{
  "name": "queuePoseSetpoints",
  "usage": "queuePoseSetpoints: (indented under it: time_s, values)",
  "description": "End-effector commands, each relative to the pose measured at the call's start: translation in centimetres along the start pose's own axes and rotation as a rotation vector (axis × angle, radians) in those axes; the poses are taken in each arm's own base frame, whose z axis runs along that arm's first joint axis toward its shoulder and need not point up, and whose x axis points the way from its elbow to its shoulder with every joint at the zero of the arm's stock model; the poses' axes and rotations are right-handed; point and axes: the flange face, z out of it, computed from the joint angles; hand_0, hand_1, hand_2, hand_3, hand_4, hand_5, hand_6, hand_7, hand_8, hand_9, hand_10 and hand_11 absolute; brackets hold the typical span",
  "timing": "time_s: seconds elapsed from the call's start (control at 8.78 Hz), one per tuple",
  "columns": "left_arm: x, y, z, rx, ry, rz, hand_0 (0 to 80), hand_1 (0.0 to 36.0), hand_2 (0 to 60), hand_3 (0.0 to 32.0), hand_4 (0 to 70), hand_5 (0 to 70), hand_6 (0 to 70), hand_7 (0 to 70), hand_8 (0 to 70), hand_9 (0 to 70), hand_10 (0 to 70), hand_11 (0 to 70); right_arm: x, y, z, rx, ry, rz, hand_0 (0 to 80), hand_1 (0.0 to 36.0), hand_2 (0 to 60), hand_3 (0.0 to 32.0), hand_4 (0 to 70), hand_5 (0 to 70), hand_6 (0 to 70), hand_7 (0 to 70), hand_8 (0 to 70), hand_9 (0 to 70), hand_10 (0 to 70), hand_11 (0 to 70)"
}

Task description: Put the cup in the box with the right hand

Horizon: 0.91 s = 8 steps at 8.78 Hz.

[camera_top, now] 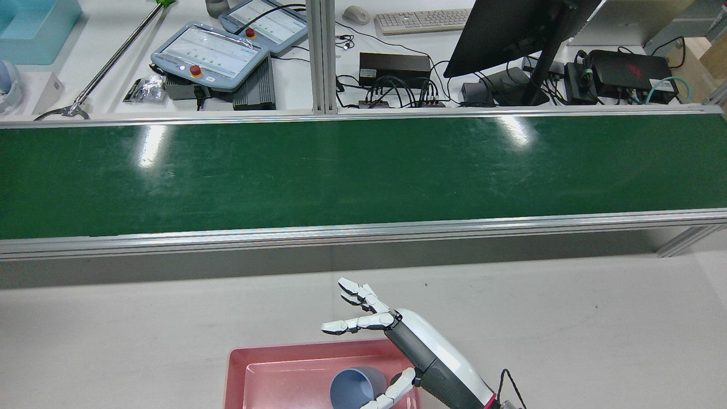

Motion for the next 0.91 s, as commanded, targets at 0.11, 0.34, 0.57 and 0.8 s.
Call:
queuePoseSetpoints:
  time_s: [0.11, 0.34, 0.57, 0.8]
  values:
    - [0.0, 0.0, 0.0, 0.000, 0.000, 0.000, 0.0, 0.0, 0.0, 0.0, 0.0, 0.0, 0.0, 0.0, 0.0, 0.0, 0.0, 0.0, -12.7, -1.6, 0.1, -0.030, -0.140, 0.036, 48.0, 5.3, 0.0, 0.0, 22.9, 3.3, 3.9, 14.2, 8.6, 15.8, 0.0, 0.0]
    - [0.0, -0.1, 0.0, 0.001, 0.000, 0.000, 0.0, 0.0, 0.0, 0.0, 0.0, 0.0, 0.0, 0.0, 0.0, 0.0, 0.0, 0.0, -19.0, -8.4, -1.0, 0.020, -0.176, 0.084, 48.1, 10.0, 7.9, 0.0, 20.0, 4.0, 4.3, 15.4, 9.2, 16.8, 0.2, 1.3]
    - [0.0, -0.1, 0.0, 0.001, 0.000, 0.000, 0.0, 0.0, 0.0, 0.0, 0.0, 0.0, 0.0, 0.0, 0.0, 0.0, 0.0, 0.0, -26.3, -15.2, -2.1, 0.153, -0.169, 0.071, 55.8, 14.8, 2.6, 0.0, 32.3, 5.9, 5.7, 18.9, 10.6, 19.0, 2.3, 5.0]
    - [0.0, -0.1, 0.0, 0.001, 0.000, 0.000, 0.0, 0.0, 0.0, 0.0, 0.0, 0.0, 0.0, 0.0, 0.0, 0.0, 0.0, 0.0, -33.5, -23.3, -3.1, 0.231, -0.135, 0.025, 54.6, 18.2, 11.2, 0.0, 25.9, 6.3, 5.9, 19.3, 10.9, 19.5, 3.1, 6.2]
